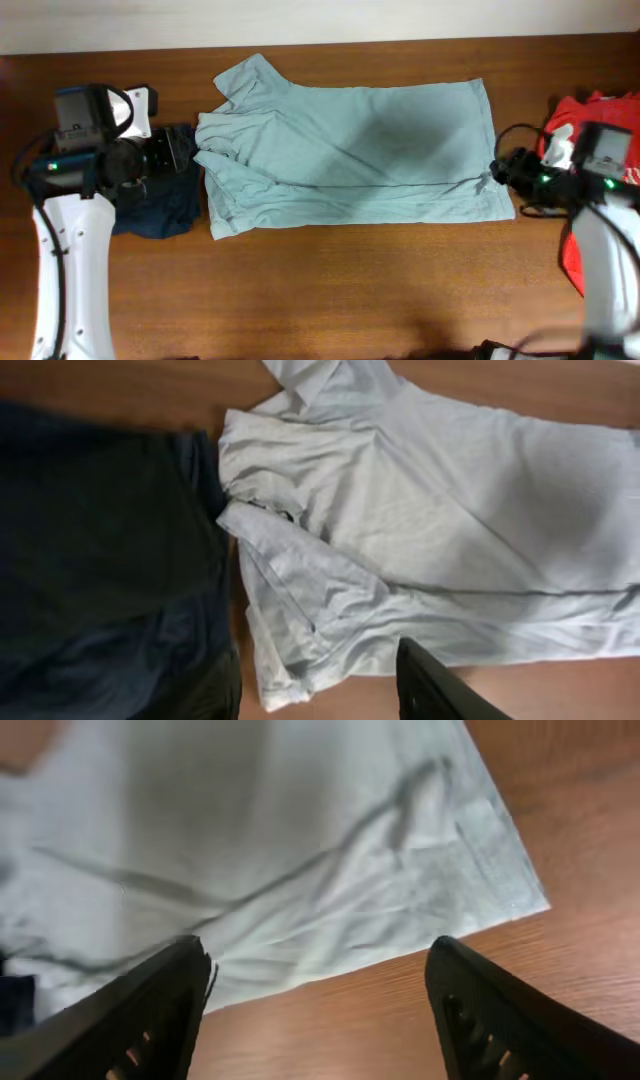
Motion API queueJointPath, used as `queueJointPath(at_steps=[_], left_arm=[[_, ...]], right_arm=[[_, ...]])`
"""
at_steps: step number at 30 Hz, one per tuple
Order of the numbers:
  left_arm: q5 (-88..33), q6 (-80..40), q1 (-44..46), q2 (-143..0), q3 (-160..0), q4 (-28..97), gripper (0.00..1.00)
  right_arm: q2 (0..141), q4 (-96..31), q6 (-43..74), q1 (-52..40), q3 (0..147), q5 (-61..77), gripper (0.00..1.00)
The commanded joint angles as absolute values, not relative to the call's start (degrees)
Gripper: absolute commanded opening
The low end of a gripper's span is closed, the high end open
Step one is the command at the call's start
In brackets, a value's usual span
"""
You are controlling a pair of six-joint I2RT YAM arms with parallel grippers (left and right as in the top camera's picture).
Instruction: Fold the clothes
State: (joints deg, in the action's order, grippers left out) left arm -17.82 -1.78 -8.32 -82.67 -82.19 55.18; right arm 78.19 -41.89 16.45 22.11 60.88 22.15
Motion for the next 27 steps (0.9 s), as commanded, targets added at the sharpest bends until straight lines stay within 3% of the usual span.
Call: queueJointPath(at_steps=[1,7,12,16,20,27], left_arm=[[-18.5,-0.4,-6.2,-80.4,-83.3,57.3,0.50],[-14.7,-2.2,-1.3,-81.1,-82.5,63.6,0.50],[-11.5,-9.8,-0.5,-83.0,-78.2,65.1,0.50],[-12.1,-9.1,-0.5,-84.7,-75.9,58.0,0.60],[-18.6,-2.7,-0.5,-86.8,-76.4,48.0,0.60],[-18.7,1.2,-0.3,-96.9,-89.4,46.7,0.60]], right_arm=[[69.8,-43.1,13.2,21.3,62.1,28.7,0.71],[64.1,-47.8,12.0,18.8,62.1,28.3,0.80],[66.0,-50.9,12.0,17.2,62.1,27.1,0.81],[69.6,-50.2,11.6,17.2,62.1,27.1,0.81],[74.6,-48.5,7.2,16.2,62.5,33.0,0.79],[85.8,-51.7,7.3,13.5,74.8,31.5,0.81]])
